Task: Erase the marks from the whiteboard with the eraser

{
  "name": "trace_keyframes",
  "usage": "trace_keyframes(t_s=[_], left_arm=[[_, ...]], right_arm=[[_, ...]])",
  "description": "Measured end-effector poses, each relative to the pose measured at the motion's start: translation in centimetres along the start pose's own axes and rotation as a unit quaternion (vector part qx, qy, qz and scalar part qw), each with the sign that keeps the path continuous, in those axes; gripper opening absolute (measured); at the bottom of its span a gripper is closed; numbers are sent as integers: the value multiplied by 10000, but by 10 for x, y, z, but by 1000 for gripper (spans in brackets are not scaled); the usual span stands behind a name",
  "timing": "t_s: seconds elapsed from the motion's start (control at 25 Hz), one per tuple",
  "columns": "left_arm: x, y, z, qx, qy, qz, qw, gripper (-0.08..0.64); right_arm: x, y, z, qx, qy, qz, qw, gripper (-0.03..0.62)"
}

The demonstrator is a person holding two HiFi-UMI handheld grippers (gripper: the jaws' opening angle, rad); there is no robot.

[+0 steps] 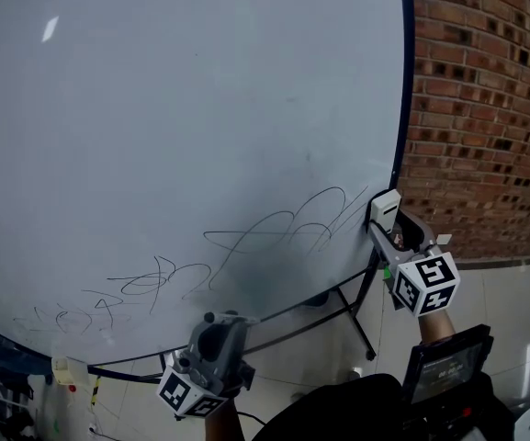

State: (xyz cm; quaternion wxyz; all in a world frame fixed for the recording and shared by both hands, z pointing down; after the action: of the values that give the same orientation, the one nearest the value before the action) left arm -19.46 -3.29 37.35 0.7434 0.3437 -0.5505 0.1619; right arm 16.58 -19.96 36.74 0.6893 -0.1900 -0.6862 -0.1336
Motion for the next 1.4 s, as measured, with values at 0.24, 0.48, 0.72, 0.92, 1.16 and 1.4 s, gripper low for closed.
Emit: trace_keyframes(t_s=[0.24, 0.48, 0.72, 0.92, 1.16, 1.4], left_arm=[[-3, 8, -1, -67, -61, -107, 9999, 58], [-13, 8, -6, -106, 24, -332, 9994, 58], [-1, 15, -1, -144, -1, -175, 9997, 58], [1, 9, -1, -79, 37, -161, 9998, 58], [2, 4, -3, -9, 38, -85, 10000, 58], [0, 1, -5, 35, 10, -19, 10000, 58]], right_arm=[[-68, 5, 8, -36, 336, -672, 9972, 227], [-132, 12, 12, -179, 497, -1354, 9894, 229], [-143, 13, 14, -122, 587, -1600, 9853, 227], [-106, 8, 15, -79, 597, -1176, 9912, 227], [-23, 0, 6, -142, 196, -302, 9993, 227], [20, -4, 0, -210, -50, 147, 9997, 229]])
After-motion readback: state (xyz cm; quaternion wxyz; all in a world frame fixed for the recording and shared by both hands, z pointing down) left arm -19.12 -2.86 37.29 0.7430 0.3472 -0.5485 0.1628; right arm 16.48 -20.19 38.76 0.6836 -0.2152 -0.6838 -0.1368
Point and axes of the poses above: the fingertips, and each gripper's own axes: y backward along the fingers, z to its left, x out of its underside, the point moved 10 cm from there along y, backward along the fingers, and after that the axes turned 2 degrees about z, right-handed, at the moved point
